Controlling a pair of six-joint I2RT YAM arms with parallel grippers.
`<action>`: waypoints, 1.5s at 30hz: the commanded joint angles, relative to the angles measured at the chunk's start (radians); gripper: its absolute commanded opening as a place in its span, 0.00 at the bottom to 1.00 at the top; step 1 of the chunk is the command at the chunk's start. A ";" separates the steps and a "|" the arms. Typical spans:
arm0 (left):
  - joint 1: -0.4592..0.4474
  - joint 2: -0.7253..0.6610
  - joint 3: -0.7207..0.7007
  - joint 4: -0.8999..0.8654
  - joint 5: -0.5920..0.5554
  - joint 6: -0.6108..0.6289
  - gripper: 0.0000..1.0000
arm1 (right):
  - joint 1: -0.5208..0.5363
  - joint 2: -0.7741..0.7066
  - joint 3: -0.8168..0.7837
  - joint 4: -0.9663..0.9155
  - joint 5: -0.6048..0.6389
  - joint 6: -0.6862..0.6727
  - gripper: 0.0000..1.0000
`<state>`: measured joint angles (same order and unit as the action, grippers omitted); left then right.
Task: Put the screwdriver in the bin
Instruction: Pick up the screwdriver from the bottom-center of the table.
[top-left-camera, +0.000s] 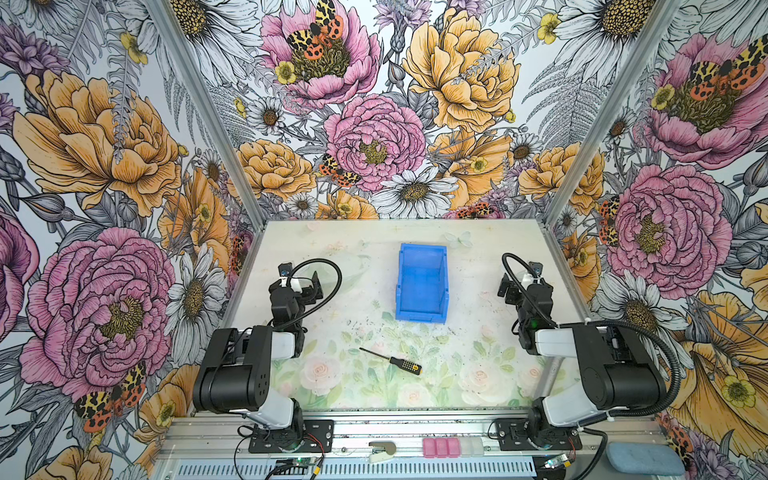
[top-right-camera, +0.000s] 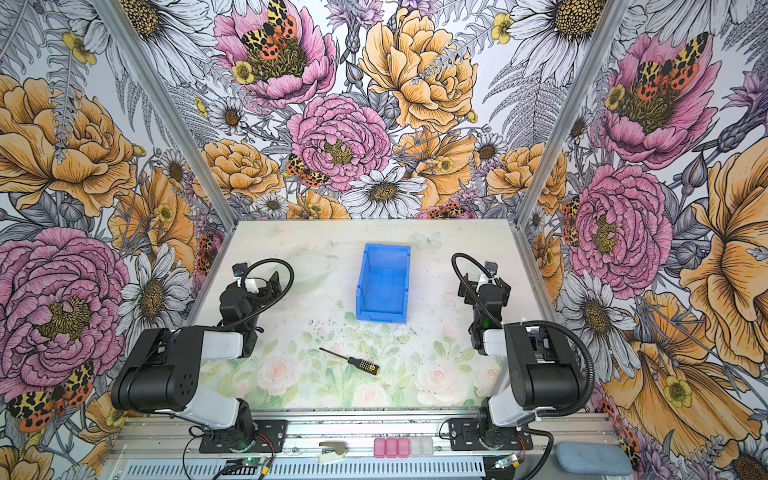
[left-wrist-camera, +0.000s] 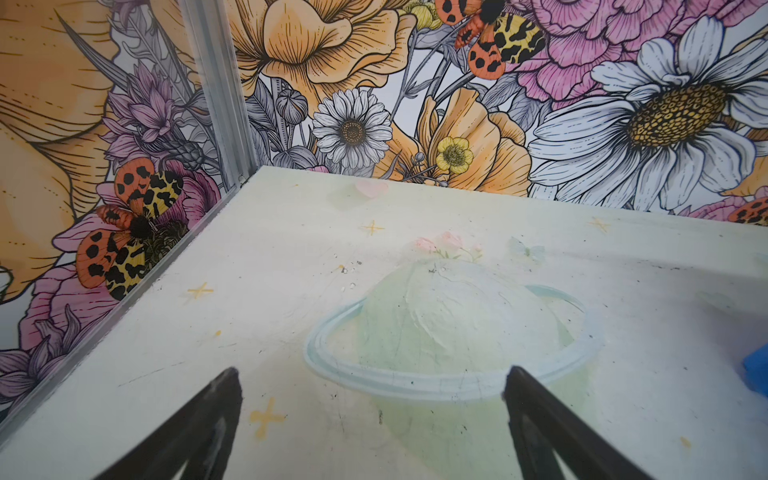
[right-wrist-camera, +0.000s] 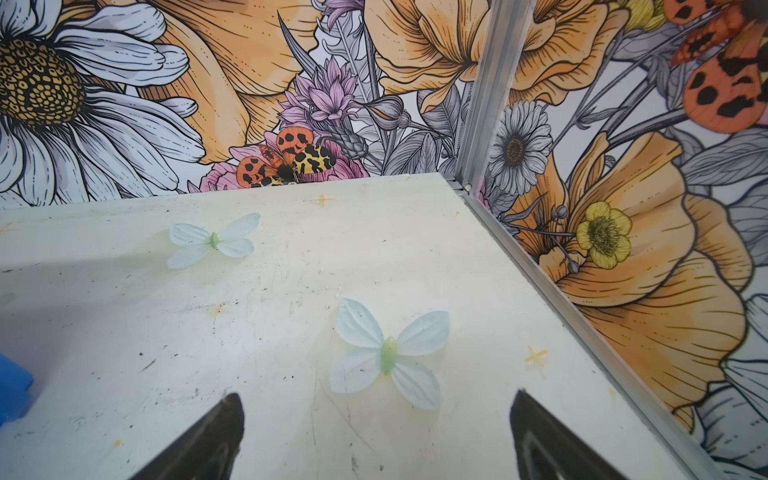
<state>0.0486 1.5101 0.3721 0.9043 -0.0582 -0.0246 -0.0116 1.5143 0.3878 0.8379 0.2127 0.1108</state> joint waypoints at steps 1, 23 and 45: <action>0.008 -0.076 0.014 -0.087 -0.003 -0.021 0.99 | 0.006 -0.087 0.009 -0.066 0.013 -0.001 0.99; -0.183 -0.339 0.358 -1.176 0.174 -0.408 0.99 | 0.504 -0.287 0.658 -1.426 0.112 0.280 0.99; -0.509 -0.691 0.114 -1.249 0.168 -0.728 0.99 | 0.966 0.030 0.709 -1.482 -0.311 0.147 0.98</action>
<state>-0.4507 0.8635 0.5270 -0.3439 0.1207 -0.6430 0.9443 1.5230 1.0859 -0.6918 -0.0032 0.3000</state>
